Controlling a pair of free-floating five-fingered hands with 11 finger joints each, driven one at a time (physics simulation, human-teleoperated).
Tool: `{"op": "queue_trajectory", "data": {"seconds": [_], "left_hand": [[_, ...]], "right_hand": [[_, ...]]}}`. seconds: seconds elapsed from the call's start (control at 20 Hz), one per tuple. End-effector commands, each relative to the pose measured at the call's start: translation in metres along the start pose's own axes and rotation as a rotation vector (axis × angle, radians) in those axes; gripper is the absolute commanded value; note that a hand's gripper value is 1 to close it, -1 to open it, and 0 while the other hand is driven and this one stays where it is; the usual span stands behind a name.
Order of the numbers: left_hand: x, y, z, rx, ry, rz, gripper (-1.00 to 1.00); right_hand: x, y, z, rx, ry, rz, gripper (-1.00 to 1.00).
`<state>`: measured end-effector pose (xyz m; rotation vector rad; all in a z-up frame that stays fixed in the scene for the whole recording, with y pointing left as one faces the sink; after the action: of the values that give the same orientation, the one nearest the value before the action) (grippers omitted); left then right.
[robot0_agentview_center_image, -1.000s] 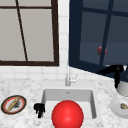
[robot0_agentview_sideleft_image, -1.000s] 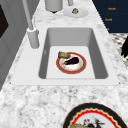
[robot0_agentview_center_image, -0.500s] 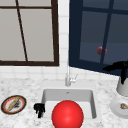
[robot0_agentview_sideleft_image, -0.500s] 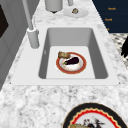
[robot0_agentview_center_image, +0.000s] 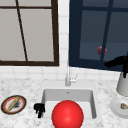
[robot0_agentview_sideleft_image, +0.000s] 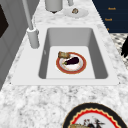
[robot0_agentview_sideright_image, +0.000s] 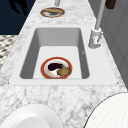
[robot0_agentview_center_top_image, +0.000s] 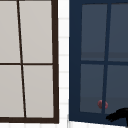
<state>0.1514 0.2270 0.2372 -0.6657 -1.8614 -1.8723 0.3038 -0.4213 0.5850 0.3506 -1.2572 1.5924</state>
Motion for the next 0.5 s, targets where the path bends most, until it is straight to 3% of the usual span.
{"op": "queue_trajectory", "data": {"seconds": [0.0,0.45], "left_hand": [[0.0,0.0,0.0,0.0,0.0,0.0,0.0],[0.0,0.0,0.0,0.0,0.0,0.0,0.0]], "right_hand": [[-0.024,-0.024,-0.002,0.0,0.0,0.0,-1.0],[-0.055,-0.07,-0.026,0.079,-0.051,-0.104,-1.0]]}}
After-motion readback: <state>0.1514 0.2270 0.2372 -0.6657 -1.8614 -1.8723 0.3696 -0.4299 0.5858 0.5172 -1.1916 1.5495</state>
